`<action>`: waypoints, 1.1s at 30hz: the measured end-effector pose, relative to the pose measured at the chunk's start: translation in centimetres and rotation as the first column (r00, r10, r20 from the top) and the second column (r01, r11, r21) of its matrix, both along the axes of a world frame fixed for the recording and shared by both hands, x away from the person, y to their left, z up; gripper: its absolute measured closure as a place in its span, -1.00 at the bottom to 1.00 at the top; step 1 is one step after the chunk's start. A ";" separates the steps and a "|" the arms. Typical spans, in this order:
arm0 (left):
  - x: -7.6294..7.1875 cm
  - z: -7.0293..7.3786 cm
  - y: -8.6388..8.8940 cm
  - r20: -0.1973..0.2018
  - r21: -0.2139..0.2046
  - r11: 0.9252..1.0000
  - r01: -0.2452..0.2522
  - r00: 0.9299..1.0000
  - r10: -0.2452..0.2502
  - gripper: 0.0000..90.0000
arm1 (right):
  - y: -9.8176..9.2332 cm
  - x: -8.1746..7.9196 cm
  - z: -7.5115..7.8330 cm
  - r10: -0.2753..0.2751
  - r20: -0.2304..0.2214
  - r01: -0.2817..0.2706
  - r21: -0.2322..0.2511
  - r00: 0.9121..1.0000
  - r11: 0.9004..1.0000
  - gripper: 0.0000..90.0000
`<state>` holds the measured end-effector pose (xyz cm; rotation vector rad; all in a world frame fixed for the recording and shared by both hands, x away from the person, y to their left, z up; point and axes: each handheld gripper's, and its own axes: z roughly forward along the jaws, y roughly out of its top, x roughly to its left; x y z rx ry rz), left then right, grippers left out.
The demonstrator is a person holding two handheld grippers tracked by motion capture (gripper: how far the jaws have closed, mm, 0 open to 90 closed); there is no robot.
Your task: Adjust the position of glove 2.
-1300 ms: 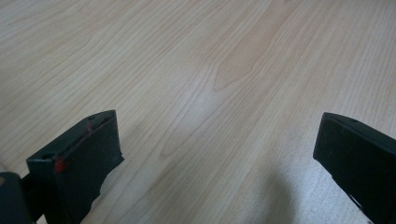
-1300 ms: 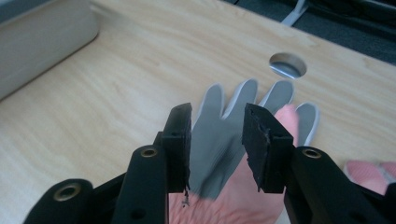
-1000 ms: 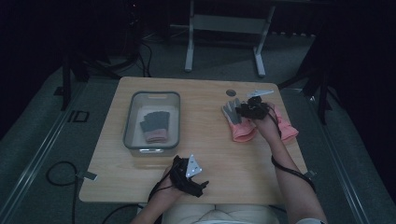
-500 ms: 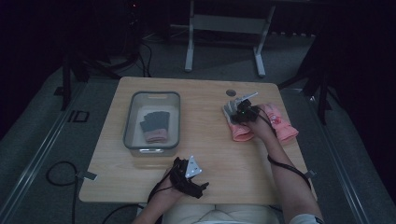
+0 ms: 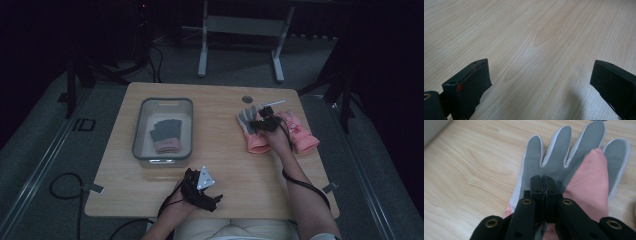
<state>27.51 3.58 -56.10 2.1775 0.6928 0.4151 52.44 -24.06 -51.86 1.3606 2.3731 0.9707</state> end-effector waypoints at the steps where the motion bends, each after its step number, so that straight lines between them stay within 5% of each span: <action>1: 0.0 0.0 0.0 0.001 0.002 1.000 0.000 1.000 0.000 -0.95 | 0.0 -0.4 0.4 -0.005 0.011 0.005 0.010 1.000 1.000 0.97; 6: 0.1 0.0 0.1 -0.002 -0.004 1.000 -0.009 1.000 0.009 -0.95 | 0.2 -2.5 2.5 -0.022 0.063 0.019 0.049 0.998 0.999 0.98; 10: -0.1 0.0 0.0 0.009 -0.001 1.000 -0.005 1.000 0.005 -0.95 | 1.5 -6.1 5.4 -0.017 0.142 0.013 0.028 0.990 1.000 0.98; 18: -0.1 0.0 -0.1 0.014 0.019 1.000 -0.003 1.000 0.002 -0.95 | 2.1 -12.0 9.0 -0.087 0.193 0.064 0.126 0.977 0.990 0.98; 25: -0.2 0.0 0.1 0.021 -0.010 1.000 -0.013 1.000 0.013 -0.95 | 3.1 -15.6 7.3 -0.170 0.164 0.141 0.176 0.972 0.974 0.98; 33: 0.0 -0.1 0.5 -0.002 -0.044 0.999 -0.008 1.000 0.008 -0.95 | 4.7 -15.7 3.9 -0.179 0.111 0.163 0.133 0.978 0.978 0.98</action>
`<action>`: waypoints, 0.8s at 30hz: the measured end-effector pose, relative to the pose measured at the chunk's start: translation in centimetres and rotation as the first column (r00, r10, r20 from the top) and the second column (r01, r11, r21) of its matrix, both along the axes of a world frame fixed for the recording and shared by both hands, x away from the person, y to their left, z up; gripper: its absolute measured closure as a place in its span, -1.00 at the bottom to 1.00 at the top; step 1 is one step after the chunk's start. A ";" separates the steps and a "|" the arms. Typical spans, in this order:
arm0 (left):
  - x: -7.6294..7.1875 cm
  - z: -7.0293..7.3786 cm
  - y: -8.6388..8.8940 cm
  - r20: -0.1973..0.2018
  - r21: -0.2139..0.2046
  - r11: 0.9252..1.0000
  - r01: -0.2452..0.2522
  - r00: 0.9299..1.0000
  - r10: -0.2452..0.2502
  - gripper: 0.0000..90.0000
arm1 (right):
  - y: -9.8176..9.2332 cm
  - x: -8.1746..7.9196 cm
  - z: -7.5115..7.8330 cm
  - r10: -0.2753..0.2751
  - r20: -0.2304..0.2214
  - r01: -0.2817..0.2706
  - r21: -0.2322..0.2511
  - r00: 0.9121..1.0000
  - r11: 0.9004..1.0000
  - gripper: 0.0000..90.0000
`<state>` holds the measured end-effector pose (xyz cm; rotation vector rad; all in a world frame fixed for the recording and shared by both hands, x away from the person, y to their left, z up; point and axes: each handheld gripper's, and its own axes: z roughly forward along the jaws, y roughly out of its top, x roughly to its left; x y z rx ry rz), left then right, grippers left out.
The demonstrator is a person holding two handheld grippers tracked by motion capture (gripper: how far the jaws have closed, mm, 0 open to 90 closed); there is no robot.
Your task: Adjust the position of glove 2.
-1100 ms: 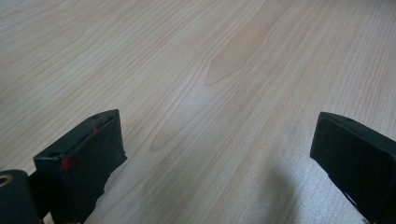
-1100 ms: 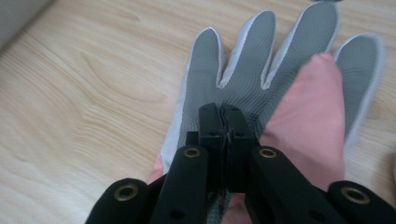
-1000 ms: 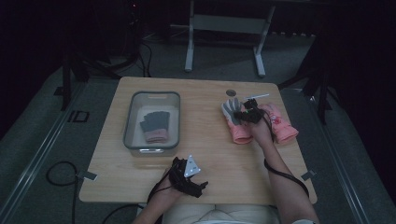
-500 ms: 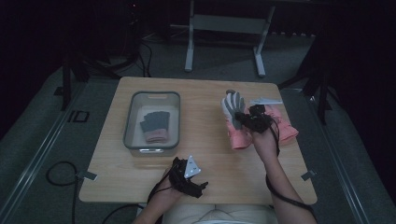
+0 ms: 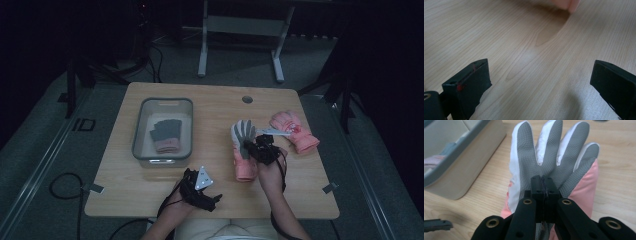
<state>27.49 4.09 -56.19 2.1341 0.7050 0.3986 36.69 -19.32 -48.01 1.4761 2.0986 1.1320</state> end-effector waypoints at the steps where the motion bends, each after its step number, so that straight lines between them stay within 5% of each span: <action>1: 0.0 0.0 0.0 -0.002 -0.003 1.000 0.001 1.000 -0.001 -0.95 | 0.2 0.2 -0.3 -0.004 0.004 0.004 -0.015 1.000 1.000 0.98; 10: 0.0 -0.1 0.1 0.000 0.004 1.000 0.009 1.000 -0.009 -0.95 | 2.5 2.2 -3.7 -0.014 -0.065 0.012 -0.033 0.998 0.999 0.98; 17: -0.1 -0.1 -0.1 0.010 0.027 0.999 0.023 1.000 -0.023 -0.95 | 3.8 3.6 -5.5 -0.030 -0.094 0.021 -0.099 0.995 0.995 0.94; 24: 0.0 -0.2 -0.1 0.005 0.021 1.000 0.023 1.000 -0.023 -0.95 | 3.5 3.8 -5.0 -0.008 -0.094 0.001 -0.072 0.996 0.997 0.78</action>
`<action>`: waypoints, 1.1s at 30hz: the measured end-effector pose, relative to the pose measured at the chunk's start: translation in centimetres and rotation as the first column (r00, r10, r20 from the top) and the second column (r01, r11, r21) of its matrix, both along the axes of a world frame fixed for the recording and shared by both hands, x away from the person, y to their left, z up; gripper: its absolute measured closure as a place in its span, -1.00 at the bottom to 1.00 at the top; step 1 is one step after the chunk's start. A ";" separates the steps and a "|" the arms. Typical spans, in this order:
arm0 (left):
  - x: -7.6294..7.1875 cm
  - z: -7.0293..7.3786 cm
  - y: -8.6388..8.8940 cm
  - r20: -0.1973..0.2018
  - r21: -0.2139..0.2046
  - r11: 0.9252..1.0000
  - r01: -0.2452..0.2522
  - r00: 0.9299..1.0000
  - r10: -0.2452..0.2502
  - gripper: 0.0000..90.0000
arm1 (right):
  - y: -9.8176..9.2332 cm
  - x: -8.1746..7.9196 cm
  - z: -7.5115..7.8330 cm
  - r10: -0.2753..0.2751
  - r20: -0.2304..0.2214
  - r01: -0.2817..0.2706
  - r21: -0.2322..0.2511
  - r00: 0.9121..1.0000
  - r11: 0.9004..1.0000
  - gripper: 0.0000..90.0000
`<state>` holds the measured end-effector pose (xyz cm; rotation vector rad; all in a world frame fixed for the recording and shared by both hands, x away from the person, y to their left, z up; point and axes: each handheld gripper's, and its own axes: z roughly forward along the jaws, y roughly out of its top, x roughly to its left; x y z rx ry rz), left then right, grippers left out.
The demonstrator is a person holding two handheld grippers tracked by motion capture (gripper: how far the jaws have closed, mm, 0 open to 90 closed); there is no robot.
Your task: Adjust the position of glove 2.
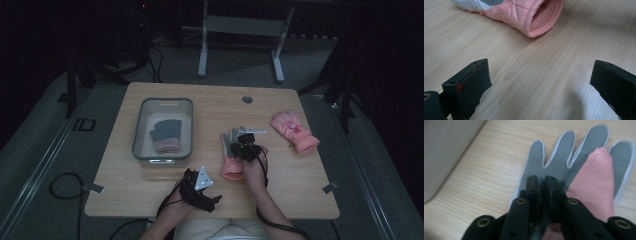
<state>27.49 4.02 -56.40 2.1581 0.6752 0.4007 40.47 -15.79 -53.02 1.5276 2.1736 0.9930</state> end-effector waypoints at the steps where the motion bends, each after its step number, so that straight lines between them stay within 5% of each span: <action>1: 0.0 0.0 0.0 0.000 0.005 1.000 0.000 1.000 0.000 -0.95 | -0.1 -0.1 0.4 0.004 0.010 -0.004 0.004 1.000 1.000 0.72; 6: 0.1 -0.1 0.0 -0.004 0.010 1.000 0.008 1.000 -0.008 -0.95 | -1.7 -0.8 2.4 0.052 0.082 -0.053 0.009 0.995 0.999 0.58; 10: 0.1 0.0 0.0 -0.007 0.000 1.000 0.009 1.000 -0.009 -0.95 | -4.8 -0.9 4.0 0.072 0.146 -0.072 -0.005 0.987 0.997 0.59; 12: 0.1 -0.1 0.0 -0.003 0.003 1.000 0.013 1.000 -0.013 -0.95 | -6.9 -0.8 4.8 0.086 0.180 -0.093 0.031 0.980 0.995 0.59; 13: 0.1 -0.1 -0.1 -0.005 0.002 1.000 0.012 1.000 -0.012 -0.95 | -8.0 -0.8 5.0 0.100 0.218 -0.095 -0.031 0.971 0.995 0.59; 14: 0.1 -0.1 -0.1 -0.008 0.002 1.000 0.012 1.000 -0.012 -0.95 | -8.8 -0.7 5.0 0.113 0.223 -0.106 -0.043 0.968 0.993 0.57; 24: 0.1 -0.3 -0.3 -0.006 0.012 1.000 0.005 1.000 -0.005 -0.95 | -18.9 1.5 6.1 0.021 0.229 0.004 -0.112 0.973 0.994 0.56; 29: 0.2 -0.3 -0.2 -0.019 -0.010 1.000 -0.004 1.000 0.004 -0.95 | -21.2 3.8 5.4 0.048 0.188 -0.016 -0.167 0.981 0.986 0.44; 33: 0.3 -0.3 0.0 -0.028 -0.027 1.000 -0.016 0.999 0.015 -0.95 | -22.0 5.1 5.3 0.082 0.163 -0.059 -0.141 0.983 0.988 0.43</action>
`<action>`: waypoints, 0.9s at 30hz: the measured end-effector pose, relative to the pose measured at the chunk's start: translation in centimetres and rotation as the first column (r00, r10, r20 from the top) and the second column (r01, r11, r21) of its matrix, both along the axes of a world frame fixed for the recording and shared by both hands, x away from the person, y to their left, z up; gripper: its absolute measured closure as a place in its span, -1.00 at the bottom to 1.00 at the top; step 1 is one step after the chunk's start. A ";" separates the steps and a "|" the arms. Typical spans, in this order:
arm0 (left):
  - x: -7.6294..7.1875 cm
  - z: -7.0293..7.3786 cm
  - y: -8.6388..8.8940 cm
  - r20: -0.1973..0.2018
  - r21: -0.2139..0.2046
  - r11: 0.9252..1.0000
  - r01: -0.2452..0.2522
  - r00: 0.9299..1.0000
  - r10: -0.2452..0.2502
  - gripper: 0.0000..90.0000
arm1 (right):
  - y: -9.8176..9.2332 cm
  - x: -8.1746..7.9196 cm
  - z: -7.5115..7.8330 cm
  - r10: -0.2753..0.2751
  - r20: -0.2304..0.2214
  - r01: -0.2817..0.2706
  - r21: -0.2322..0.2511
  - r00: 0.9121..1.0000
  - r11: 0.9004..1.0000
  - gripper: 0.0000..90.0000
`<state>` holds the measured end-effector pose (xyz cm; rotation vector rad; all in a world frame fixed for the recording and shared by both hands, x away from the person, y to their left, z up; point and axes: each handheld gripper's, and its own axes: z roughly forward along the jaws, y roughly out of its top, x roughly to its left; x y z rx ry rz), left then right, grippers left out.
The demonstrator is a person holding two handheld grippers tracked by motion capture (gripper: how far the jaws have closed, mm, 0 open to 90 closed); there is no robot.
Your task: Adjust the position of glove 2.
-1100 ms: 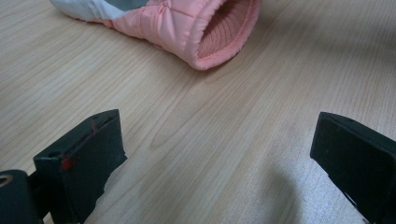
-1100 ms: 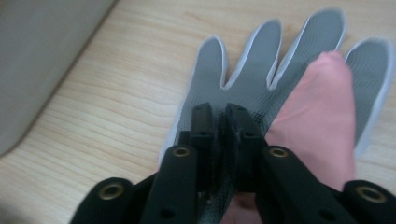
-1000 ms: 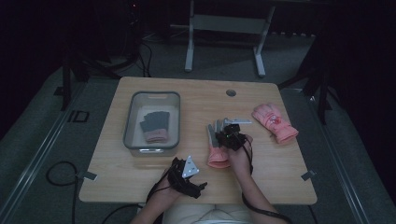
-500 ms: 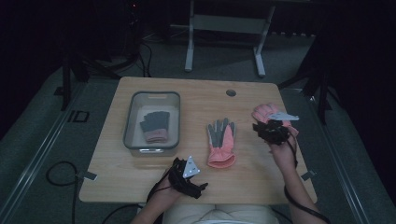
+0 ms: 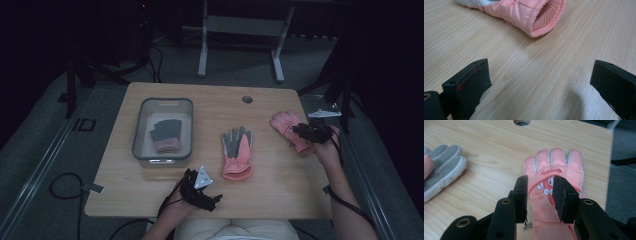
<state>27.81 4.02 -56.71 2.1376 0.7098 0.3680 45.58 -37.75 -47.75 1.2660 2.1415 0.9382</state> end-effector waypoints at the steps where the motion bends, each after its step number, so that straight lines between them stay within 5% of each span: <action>1: 0.0 0.0 0.0 0.000 0.001 1.000 0.001 1.000 -0.001 -0.95 | -0.1 0.3 0.0 0.002 -0.003 -0.002 -0.009 1.000 1.000 0.41; 8: -0.1 -0.1 -0.2 0.010 0.028 1.000 0.009 1.000 -0.010 -0.95 | -0.2 2.2 -0.4 -0.018 -0.010 0.017 -0.085 1.000 0.996 0.33; 17: 0.0 -0.1 -0.2 0.010 0.024 1.000 0.004 1.000 -0.004 -0.95 | -0.4 4.3 -2.9 -0.026 -0.105 0.012 -0.130 0.994 0.991 0.32; 21: 0.0 -0.1 -0.2 0.012 0.030 1.000 0.003 1.000 -0.003 -0.96 | -0.3 4.6 -4.3 -0.026 -0.127 0.006 -0.162 0.992 0.987 0.50; 27: -0.1 -0.1 -0.2 0.015 0.029 1.000 0.005 1.000 -0.005 -0.96 | -0.5 4.7 -4.0 -0.097 -0.140 0.078 -0.134 0.985 0.988 0.93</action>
